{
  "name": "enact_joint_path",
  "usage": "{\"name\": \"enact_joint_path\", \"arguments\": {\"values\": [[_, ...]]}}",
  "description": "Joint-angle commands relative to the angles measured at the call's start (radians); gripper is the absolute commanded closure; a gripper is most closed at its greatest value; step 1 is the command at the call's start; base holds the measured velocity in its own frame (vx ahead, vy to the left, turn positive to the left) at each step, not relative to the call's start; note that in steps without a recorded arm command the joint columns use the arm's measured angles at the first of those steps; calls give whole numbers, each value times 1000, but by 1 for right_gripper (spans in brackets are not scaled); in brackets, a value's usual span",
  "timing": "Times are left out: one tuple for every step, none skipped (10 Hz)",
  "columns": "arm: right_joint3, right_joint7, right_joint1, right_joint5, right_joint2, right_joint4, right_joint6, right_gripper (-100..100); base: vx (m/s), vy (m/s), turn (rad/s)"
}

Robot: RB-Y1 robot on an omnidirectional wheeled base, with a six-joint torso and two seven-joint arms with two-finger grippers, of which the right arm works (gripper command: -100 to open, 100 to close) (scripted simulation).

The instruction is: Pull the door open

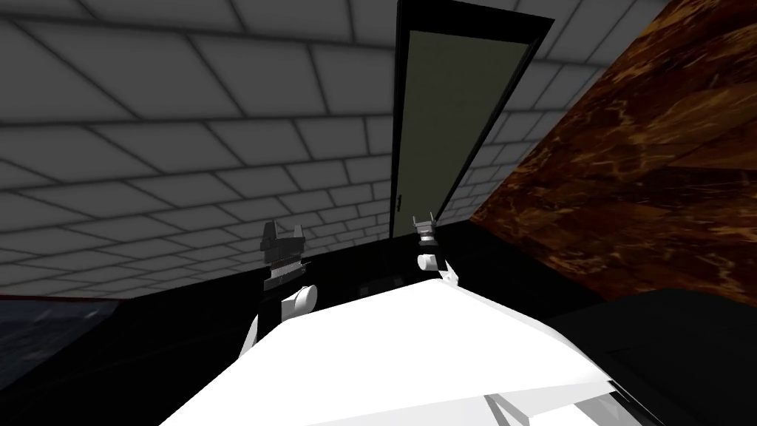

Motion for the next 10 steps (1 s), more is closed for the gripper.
{"name": "enact_joint_path", "arguments": {"values": [[0, -28, -3, -13, -1, 34, -15, -100, 65, -82, 181], [-2, -44, -8, -21, -1, 56, -21, -100, 52, -81, 211], [-4, -60, -13, -30, -2, 78, -27, -100, 62, -89, 172], [-5, -76, -18, -38, -2, 100, -33, -100, 64, -91, 165], [-7, -91, -24, -47, -2, 122, -40, -100, 58, -87, 168], [-10, -123, -34, -63, -3, 166, -52, -100, 101, -117, 295], [-12, -138, -39, -72, -3, 188, -58, -100, 93, -146, 268], [-14, -153, -44, -80, -3, 209, -64, -100, 53, -137, 186], [-15, -168, -49, -88, -3, 231, -70, -100, 35, -104, 161], [-17, -184, -54, -96, -2, 252, -76, -100, 35, -86, 188]]}}
